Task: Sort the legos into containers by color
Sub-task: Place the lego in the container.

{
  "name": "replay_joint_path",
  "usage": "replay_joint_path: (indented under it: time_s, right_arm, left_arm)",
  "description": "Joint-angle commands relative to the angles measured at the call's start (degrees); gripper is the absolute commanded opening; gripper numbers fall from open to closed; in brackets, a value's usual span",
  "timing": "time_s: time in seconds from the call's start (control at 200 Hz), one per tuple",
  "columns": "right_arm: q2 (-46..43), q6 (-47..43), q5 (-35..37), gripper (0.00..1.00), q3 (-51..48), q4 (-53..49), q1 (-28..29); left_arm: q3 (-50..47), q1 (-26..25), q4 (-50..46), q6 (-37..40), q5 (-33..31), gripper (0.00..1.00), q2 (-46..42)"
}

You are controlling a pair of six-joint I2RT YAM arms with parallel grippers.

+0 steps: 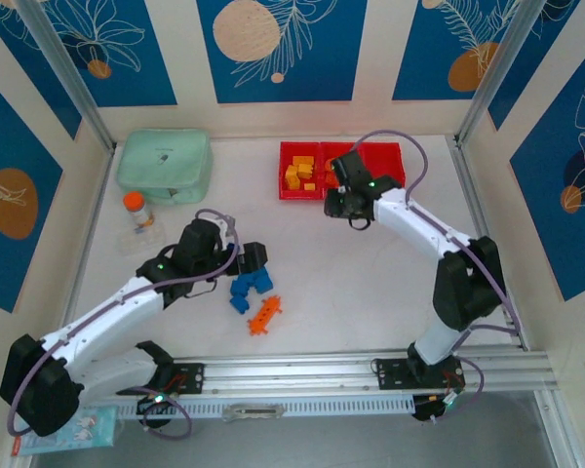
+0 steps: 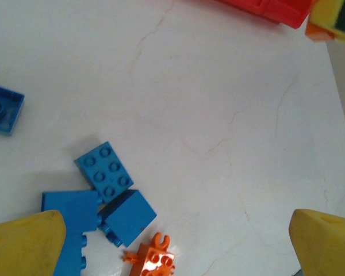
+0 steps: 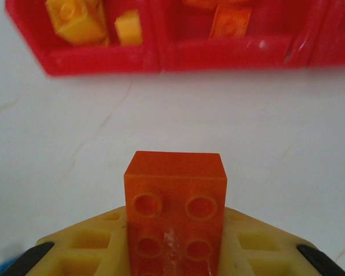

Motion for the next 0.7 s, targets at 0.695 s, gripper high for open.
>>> replay_joint_path:
  time_s: [0.695]
  right_arm:
    - [29.4, -12.2, -2.9, 0.59, 35.6, -2.7, -9.1]
  left_arm:
    - [11.6, 1.9, 7.2, 0.2, 3.8, 0.99, 14.1]
